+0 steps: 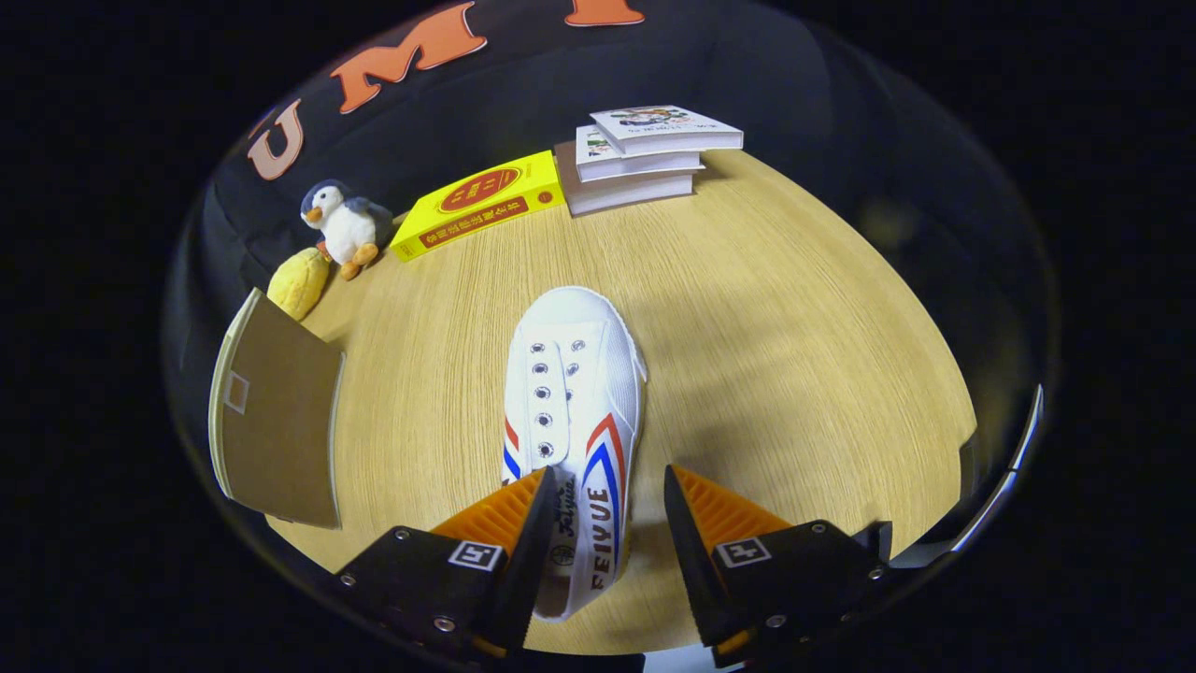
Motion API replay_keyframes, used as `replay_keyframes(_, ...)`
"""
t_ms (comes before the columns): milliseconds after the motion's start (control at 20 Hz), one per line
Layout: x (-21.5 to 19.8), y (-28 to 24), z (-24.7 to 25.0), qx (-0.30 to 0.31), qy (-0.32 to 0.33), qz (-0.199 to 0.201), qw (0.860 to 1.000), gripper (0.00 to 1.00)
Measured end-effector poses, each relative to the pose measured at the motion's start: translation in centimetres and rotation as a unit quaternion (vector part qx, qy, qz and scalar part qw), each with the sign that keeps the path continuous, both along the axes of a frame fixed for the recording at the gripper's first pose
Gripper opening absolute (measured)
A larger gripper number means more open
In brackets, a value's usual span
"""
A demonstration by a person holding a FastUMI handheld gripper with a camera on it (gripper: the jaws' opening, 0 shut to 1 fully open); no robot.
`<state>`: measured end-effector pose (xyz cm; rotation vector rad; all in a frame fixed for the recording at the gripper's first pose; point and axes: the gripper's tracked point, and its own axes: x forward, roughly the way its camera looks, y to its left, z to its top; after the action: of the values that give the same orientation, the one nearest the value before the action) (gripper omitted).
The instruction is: Open the storage box then place both shoes into the box .Put the left shoe in first, then the right shoe, with the right side of both shoes facing outward in a uniform manner.
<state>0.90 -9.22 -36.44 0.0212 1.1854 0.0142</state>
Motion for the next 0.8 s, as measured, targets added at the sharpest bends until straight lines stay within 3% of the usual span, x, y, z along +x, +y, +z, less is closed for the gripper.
replay_keyframes(300, 0.0, 0.3, -0.8, 0.026, 0.013, -0.003, 1.0, 0.34)
replay_keyframes(450, 0.3, -0.2, -0.5, 0.031, -0.005, -0.03, 0.999, 0.05)
replay_keyframes(800, 0.6, 1.0, 2.7, 0.068, -0.026, -0.052, 0.996, 0.01)
